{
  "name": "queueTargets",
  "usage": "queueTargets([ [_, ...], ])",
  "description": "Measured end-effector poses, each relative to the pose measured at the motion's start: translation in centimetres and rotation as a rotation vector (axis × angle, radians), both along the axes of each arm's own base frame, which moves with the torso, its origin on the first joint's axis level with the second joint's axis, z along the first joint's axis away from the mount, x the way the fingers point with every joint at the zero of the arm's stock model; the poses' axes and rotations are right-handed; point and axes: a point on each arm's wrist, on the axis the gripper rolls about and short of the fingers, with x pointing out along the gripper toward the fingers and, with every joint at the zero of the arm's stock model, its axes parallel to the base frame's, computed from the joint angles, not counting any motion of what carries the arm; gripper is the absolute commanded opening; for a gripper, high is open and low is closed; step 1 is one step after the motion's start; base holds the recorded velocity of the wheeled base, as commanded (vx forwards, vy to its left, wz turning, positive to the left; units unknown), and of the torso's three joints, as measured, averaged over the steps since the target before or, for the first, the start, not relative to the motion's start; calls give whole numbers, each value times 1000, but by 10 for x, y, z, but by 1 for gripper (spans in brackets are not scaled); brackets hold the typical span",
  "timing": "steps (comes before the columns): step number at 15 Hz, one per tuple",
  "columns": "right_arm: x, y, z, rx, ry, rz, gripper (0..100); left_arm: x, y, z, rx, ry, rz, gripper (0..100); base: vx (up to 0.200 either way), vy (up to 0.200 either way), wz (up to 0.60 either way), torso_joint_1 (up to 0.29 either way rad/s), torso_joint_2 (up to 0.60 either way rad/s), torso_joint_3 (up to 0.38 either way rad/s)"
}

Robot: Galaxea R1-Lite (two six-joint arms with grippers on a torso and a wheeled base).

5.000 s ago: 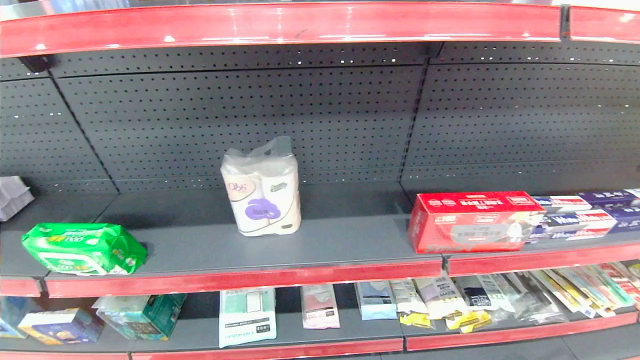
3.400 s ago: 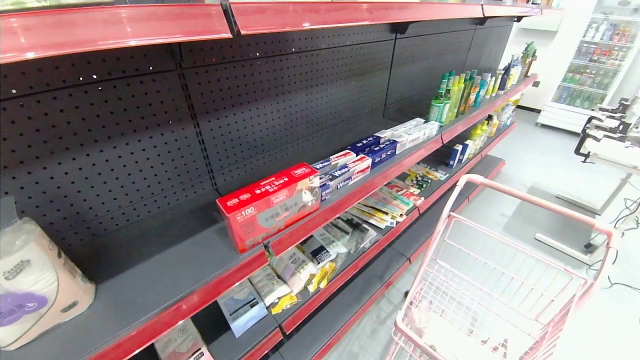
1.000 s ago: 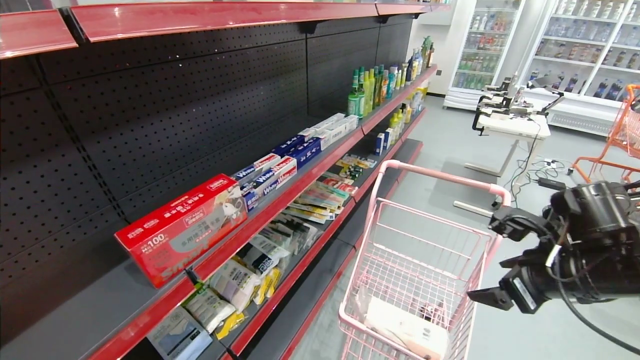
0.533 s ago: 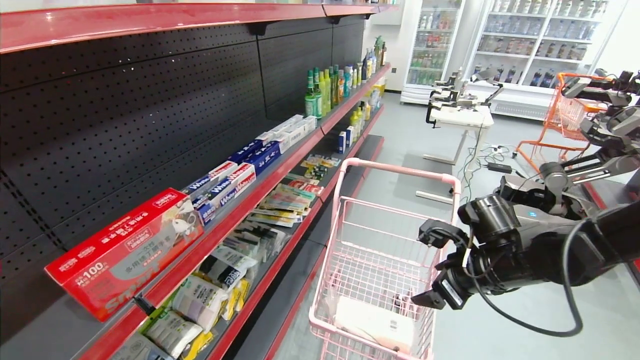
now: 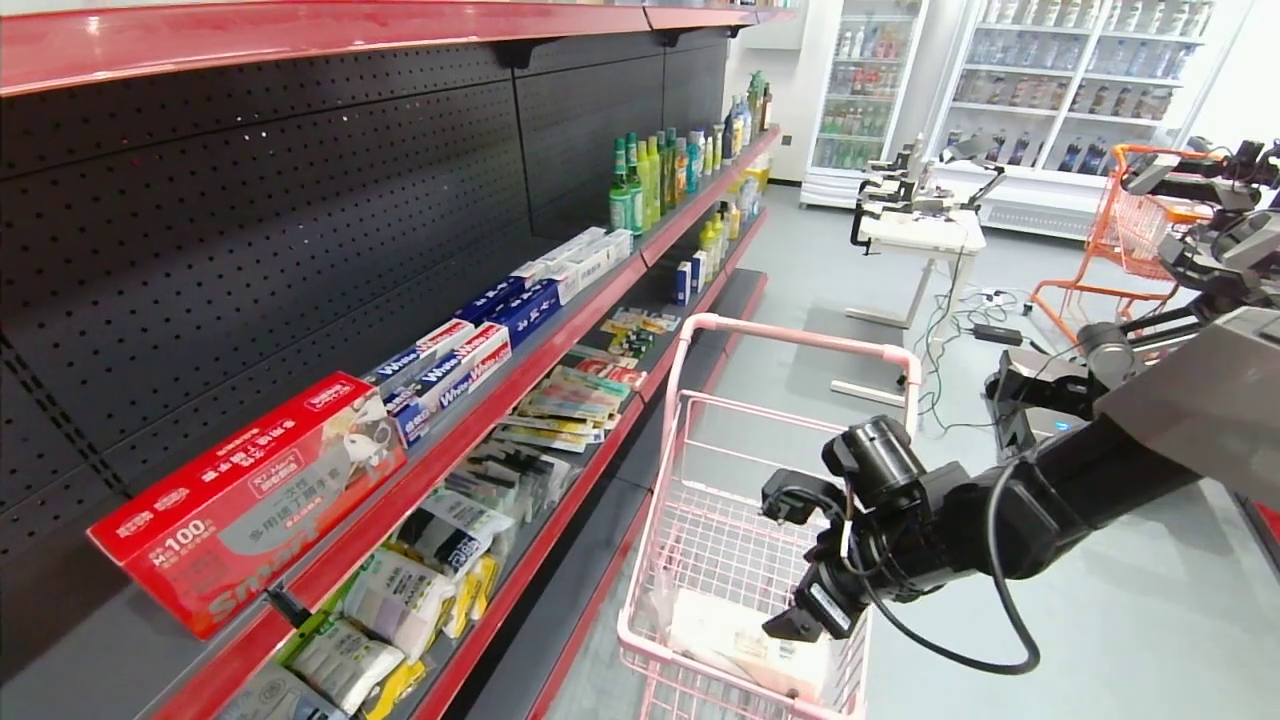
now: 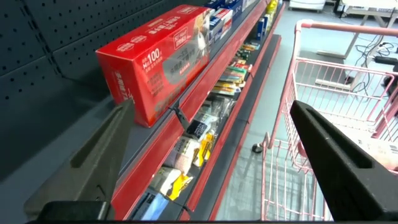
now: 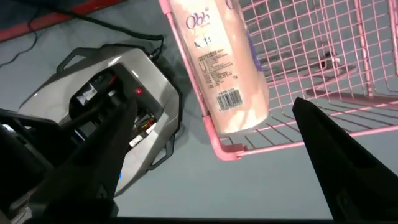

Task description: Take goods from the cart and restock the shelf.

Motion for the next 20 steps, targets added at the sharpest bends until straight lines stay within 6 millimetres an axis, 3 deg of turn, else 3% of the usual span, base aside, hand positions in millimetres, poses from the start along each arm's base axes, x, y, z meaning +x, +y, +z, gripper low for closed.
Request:
queueTargets([
  [8, -6, 14, -32, -60, 20, 125, 100, 0, 0, 0, 0, 0, -1, 100, 0, 0, 0, -83, 176, 97],
  [20, -6, 4, -30, -76, 20, 93, 100, 0, 0, 0, 0, 1, -1, 100, 0, 0, 0, -117, 253, 135],
])
